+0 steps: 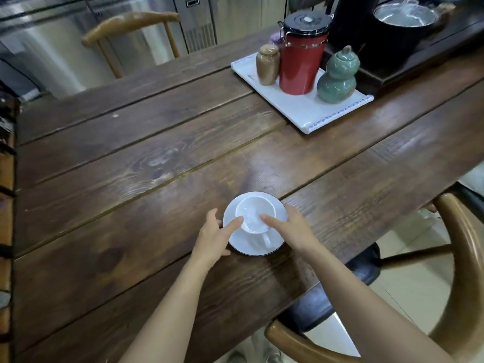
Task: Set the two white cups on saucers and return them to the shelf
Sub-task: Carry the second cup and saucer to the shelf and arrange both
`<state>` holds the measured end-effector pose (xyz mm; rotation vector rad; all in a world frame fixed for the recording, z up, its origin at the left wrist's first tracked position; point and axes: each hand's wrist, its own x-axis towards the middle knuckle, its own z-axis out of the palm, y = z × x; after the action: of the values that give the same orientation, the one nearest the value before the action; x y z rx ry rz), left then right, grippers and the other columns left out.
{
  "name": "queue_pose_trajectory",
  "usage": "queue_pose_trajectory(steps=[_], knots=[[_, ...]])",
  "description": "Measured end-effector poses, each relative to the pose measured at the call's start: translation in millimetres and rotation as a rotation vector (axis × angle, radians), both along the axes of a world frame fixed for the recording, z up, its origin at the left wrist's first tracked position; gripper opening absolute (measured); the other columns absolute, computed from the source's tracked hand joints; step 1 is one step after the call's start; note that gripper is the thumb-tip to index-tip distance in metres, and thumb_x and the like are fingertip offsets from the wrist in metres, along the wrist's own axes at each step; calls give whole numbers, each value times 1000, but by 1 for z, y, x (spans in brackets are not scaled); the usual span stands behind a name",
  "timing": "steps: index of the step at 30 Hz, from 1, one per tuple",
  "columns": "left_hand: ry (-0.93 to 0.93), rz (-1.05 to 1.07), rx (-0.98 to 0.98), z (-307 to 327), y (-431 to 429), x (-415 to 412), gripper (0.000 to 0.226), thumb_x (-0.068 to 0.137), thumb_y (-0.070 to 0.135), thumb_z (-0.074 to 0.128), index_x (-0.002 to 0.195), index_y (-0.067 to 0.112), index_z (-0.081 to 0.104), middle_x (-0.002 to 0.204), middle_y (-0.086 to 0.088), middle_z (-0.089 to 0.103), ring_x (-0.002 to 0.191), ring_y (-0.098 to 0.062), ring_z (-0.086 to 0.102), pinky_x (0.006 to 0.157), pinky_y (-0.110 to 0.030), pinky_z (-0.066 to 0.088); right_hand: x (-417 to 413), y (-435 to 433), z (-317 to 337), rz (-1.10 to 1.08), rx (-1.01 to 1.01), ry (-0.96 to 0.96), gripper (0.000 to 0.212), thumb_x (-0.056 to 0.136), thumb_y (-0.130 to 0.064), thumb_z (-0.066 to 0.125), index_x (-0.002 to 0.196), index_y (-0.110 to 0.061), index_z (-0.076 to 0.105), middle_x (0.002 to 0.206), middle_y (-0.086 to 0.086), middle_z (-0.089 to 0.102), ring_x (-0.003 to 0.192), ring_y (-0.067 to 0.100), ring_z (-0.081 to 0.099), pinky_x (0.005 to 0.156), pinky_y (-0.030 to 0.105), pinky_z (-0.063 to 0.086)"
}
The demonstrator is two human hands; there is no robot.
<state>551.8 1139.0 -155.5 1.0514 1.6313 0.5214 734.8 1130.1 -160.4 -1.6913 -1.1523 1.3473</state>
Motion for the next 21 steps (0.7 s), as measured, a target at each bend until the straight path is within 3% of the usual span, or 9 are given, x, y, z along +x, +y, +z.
queue_pose_trajectory(steps=[1,3,6,11,15,21], knots=[[-48,31,-22,0,-1,4,70,78,49,64,136,24,34,119,1,50,102,-17,55,63,-35,58,0,1,-2,-13,-13,6,8,71,-40,71,79,-40,69,81,-11,73,74,7,68,62,21,53],[-114,98,-46,0,-1,10,45,80,42,66,116,22,48,115,0,57,95,-15,59,60,-35,58,1,4,-5,-10,-61,24,39,68,-41,73,100,-21,64,103,7,67,88,19,67,73,35,55],[-155,162,-53,1,-2,13,34,79,30,68,107,18,51,107,-1,59,89,-16,61,54,-34,57,2,5,-3,6,-107,28,62,65,-37,75,114,-6,52,115,14,59,98,25,63,80,41,55],[-224,242,-52,11,-16,10,37,77,26,69,104,17,45,107,1,50,94,-18,58,56,-38,57,2,0,3,-1,-150,135,61,70,-28,74,113,-14,34,110,4,53,92,16,60,62,28,50],[-270,301,-19,25,-34,-2,38,77,25,66,104,16,40,110,-1,47,99,-23,57,59,-42,58,-10,-7,21,78,-154,197,56,74,-27,70,114,-15,33,101,-4,52,81,8,58,48,18,45],[-325,436,121,55,-79,-49,38,73,29,69,98,19,42,112,-3,47,100,-23,56,53,-37,56,-61,-28,64,200,-45,194,58,75,-29,71,116,-14,32,109,1,52,88,8,55,59,23,44]])
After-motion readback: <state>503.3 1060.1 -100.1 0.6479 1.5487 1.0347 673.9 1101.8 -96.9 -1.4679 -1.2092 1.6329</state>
